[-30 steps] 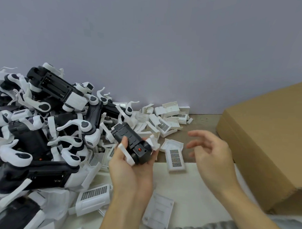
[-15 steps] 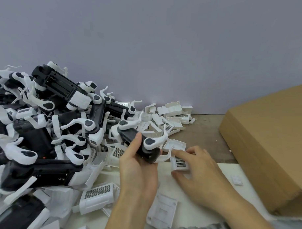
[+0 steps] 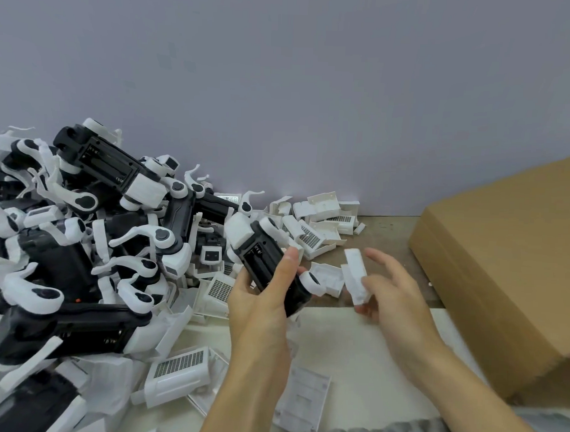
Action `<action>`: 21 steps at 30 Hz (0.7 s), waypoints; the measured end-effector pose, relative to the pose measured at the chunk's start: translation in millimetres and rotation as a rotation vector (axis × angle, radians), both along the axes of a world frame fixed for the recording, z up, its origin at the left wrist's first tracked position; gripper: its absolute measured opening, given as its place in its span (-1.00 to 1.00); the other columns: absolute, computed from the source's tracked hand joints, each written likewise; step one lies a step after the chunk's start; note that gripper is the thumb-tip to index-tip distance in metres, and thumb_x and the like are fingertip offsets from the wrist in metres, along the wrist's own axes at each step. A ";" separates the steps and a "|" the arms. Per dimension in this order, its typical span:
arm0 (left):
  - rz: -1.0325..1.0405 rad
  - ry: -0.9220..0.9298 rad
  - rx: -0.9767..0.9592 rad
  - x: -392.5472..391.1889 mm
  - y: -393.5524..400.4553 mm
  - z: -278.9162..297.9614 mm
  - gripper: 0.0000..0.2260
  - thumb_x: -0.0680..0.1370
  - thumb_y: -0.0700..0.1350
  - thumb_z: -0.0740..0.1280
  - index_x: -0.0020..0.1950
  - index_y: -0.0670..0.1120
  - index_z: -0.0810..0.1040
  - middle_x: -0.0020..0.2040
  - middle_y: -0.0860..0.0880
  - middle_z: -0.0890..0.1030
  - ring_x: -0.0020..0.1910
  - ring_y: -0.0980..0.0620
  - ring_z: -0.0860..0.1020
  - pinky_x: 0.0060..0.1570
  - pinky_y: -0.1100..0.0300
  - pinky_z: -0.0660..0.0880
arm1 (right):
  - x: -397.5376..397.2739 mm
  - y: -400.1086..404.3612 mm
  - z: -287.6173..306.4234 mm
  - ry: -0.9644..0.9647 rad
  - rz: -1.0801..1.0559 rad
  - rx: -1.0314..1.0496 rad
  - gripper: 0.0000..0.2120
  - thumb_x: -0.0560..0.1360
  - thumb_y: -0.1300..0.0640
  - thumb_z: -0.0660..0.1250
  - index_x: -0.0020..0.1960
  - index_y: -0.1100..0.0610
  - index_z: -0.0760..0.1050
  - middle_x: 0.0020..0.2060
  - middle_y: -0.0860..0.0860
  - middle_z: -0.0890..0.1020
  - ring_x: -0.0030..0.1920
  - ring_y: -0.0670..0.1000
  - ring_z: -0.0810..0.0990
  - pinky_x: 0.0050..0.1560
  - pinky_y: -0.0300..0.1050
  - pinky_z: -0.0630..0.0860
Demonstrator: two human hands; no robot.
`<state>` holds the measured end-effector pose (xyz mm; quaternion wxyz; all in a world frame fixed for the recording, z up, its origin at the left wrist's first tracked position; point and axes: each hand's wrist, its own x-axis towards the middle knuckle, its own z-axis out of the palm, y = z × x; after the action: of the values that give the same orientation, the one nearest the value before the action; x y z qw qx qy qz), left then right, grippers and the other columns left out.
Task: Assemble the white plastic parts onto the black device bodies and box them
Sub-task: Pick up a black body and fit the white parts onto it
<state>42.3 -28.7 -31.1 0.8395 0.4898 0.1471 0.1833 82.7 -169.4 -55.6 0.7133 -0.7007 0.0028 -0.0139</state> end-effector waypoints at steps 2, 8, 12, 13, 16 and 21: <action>-0.017 0.012 -0.007 -0.7 -2.0 1.0 -0.55 0.17 0.12 0.55 -0.08 -0.12 0.65 -0.24 -0.09 0.70 -0.34 0.02 0.64 -0.44 0.28 0.51 | 1.2 -0.8 1.9 0.037 0.032 0.196 -0.61 0.58 0.32 0.15 0.25 -0.03 0.54 -0.07 0.10 0.69 -0.18 0.02 0.60 -0.23 -0.13 0.48; -0.082 0.071 -0.223 -0.8 -0.5 4.9 -0.68 0.61 -0.05 0.26 0.20 -0.24 0.62 -0.04 -0.19 0.70 -0.09 -0.17 0.63 -0.50 0.29 0.48 | 1.4 -1.3 2.1 0.013 0.075 0.264 -0.66 0.60 0.33 0.15 0.16 0.02 0.60 -0.02 0.14 0.71 -0.07 0.15 0.62 -0.28 -0.16 0.49; -0.097 0.076 -0.135 0.9 -0.2 -0.4 -0.68 0.64 -0.09 0.21 0.18 -0.27 0.63 0.07 -0.23 0.70 0.11 -0.29 0.64 -0.14 0.14 0.64 | 0.2 -0.3 1.8 -0.004 0.021 0.210 -0.70 0.61 0.24 0.24 0.28 -0.02 0.54 0.00 -0.02 0.72 -0.02 0.07 0.69 -0.19 -0.16 0.51; -0.092 0.075 -0.097 0.9 -0.7 -1.5 -0.69 0.64 -0.10 0.20 0.18 -0.27 0.62 0.09 -0.27 0.69 0.15 -0.32 0.62 0.10 -0.03 0.62 | -0.2 0.2 1.6 -0.012 -0.006 0.169 -0.69 0.61 0.21 0.26 0.31 -0.05 0.51 0.04 -0.04 0.70 -0.05 -0.01 0.68 -0.15 -0.17 0.51; -0.096 0.064 0.002 2.4 -2.2 -4.7 -0.75 0.67 -0.12 0.22 0.17 -0.19 0.65 0.07 -0.30 0.67 0.05 -0.32 0.62 0.35 -0.22 0.44 | -1.2 1.8 1.1 -0.103 -0.069 0.048 -0.64 0.61 0.13 0.30 0.38 -0.09 0.44 0.17 -0.14 0.63 -0.01 -0.20 0.63 -0.02 -0.25 0.50; -0.155 0.006 0.104 1.2 -3.0 -6.1 -0.80 0.65 -0.14 0.29 0.16 0.03 0.68 0.05 -0.03 0.74 0.06 -0.04 0.70 -0.14 0.26 0.58 | -11.2 10.2 4.6 -0.416 -0.089 -0.124 -0.53 0.55 0.10 0.41 0.35 -0.25 0.35 0.11 -0.37 0.59 0.12 -0.29 0.59 0.00 -0.42 0.51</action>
<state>43.5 -31.7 -37.2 0.8242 0.5432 0.1018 0.1237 71.5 -159.2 -51.0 0.6529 -0.7243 -0.1142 -0.1900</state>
